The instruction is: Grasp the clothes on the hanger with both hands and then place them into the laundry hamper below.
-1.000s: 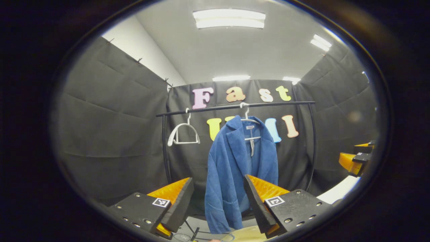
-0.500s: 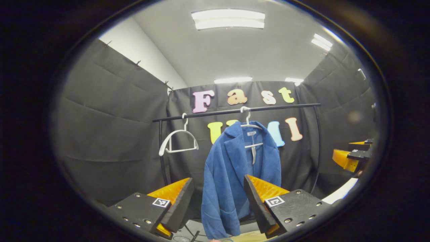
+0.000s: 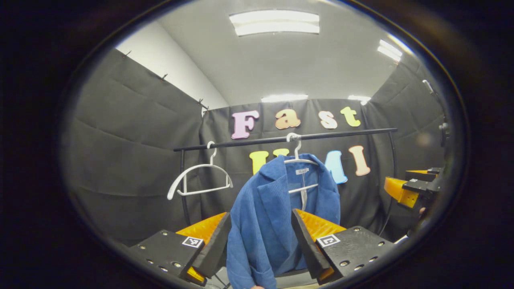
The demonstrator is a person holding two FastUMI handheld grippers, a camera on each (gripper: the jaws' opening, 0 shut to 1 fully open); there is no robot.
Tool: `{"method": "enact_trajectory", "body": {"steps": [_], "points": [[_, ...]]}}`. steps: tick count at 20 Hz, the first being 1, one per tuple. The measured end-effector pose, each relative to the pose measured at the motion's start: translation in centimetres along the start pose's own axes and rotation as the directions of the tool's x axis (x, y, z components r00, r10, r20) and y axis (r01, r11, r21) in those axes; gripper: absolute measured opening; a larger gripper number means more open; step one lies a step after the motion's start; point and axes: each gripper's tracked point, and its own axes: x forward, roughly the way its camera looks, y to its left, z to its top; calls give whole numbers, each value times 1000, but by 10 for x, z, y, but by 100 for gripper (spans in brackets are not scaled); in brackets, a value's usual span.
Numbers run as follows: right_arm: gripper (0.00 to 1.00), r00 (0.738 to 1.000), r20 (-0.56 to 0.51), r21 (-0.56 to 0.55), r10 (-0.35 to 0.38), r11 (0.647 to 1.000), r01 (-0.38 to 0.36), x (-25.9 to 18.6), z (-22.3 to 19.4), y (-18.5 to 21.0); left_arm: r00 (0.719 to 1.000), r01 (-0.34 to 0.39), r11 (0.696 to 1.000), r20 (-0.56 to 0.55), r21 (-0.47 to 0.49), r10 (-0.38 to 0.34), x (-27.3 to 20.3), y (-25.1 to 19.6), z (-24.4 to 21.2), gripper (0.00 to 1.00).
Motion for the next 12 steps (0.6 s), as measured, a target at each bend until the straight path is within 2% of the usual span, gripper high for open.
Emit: {"method": "enact_trajectory", "body": {"steps": [4, 10, 12], "points": [[95, 999, 9, -8, 47, 999, -47, 37, 6, 5, 999, -36, 999, -5, 9, 36, 30, -10, -1, 81], [94, 992, -18, 34, 125, 992, -125, 89, -2, 18, 996, -82, 996, -34, 19, 82, 69, -27, -12, 92], [94, 988, -27, 46, 155, 987, -154, 103, -7, 25, 994, -99, 995, -39, 32, 100, 83, -31, -16, 92]]}}
